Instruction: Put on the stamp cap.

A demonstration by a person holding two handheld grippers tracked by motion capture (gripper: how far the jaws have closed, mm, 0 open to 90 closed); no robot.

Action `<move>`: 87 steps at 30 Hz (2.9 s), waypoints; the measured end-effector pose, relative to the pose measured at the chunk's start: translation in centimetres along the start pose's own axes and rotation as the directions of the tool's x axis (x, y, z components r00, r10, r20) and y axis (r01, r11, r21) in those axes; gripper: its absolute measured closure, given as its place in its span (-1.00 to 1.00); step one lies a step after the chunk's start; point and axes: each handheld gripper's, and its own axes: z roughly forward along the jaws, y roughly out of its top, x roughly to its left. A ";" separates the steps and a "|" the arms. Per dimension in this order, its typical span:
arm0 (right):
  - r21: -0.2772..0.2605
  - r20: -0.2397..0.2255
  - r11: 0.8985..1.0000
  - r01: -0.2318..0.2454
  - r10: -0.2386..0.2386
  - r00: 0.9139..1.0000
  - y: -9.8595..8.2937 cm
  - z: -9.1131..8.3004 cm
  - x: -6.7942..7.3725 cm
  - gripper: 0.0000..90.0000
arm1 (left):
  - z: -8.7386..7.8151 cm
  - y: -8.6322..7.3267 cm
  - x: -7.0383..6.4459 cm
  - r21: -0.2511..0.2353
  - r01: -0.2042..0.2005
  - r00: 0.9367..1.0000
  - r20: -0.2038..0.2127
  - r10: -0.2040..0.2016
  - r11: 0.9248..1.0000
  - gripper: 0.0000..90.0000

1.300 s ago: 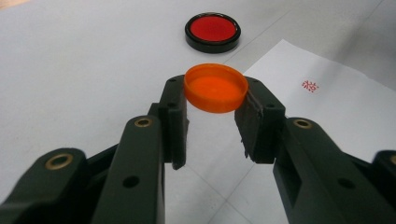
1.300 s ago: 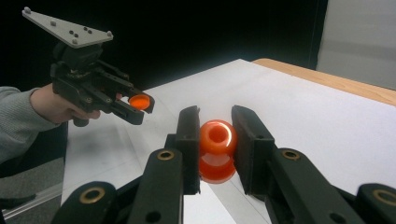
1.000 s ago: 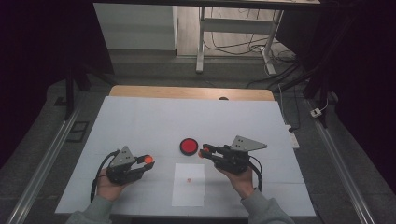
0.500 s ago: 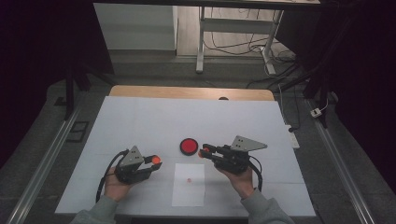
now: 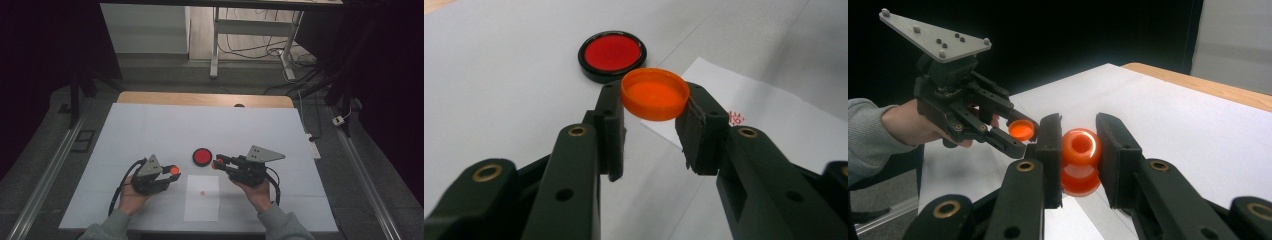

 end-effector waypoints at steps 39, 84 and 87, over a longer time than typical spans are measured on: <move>-0.010 -0.011 1.000 -0.009 0.009 1.000 0.2 0.1 0.2 0.61 | 5.1 4.4 -2.9 -0.002 -0.077 0.993 0.094 0.077 0.997 0.43; 0.037 -0.011 0.999 -0.012 0.012 1.000 -0.7 0.9 0.2 0.61 | 6.2 6.2 -4.7 -0.024 -0.121 0.986 0.115 0.123 0.992 0.43; 0.039 -0.010 0.999 -0.012 0.013 1.000 -0.7 0.9 0.2 0.61 | 6.2 6.2 -4.7 -0.027 -0.119 0.986 0.115 0.121 0.993 0.43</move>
